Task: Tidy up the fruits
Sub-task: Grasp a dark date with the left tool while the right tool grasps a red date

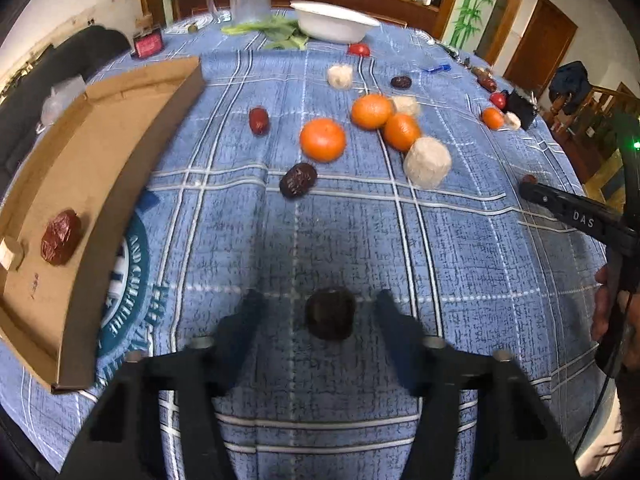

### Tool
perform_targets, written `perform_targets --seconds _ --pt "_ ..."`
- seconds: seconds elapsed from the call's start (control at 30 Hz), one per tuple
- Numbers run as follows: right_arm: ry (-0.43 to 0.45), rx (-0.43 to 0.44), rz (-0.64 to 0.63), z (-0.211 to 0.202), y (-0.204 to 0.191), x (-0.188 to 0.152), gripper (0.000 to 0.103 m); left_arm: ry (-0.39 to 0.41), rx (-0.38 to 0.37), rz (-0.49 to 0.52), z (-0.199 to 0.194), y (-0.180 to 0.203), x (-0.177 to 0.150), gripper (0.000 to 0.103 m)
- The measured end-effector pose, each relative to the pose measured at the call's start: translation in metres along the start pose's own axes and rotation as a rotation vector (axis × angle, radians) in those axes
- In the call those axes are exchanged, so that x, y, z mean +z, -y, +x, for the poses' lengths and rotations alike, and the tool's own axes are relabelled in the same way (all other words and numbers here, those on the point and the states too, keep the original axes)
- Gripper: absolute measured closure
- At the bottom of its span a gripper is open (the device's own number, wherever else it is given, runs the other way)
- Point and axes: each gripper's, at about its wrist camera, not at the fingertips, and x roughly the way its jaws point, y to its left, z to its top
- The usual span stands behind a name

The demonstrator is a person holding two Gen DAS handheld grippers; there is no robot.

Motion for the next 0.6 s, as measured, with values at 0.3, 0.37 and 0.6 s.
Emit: perform_targets --seconds 0.3,0.37,0.6 --pt "0.017 0.005 0.026 -0.010 -0.002 -0.004 0.071 -0.001 -0.055 0.054 -0.007 0.008 -0.002 0.082" --pt "0.027 0.011 0.041 -0.016 -0.002 -0.006 0.071 0.011 -0.064 0.081 -0.011 0.012 -0.003 0.082" --pt "0.033 0.006 0.082 -0.034 -0.001 -0.015 0.071 0.022 -0.127 0.097 -0.015 0.011 -0.001 0.082"
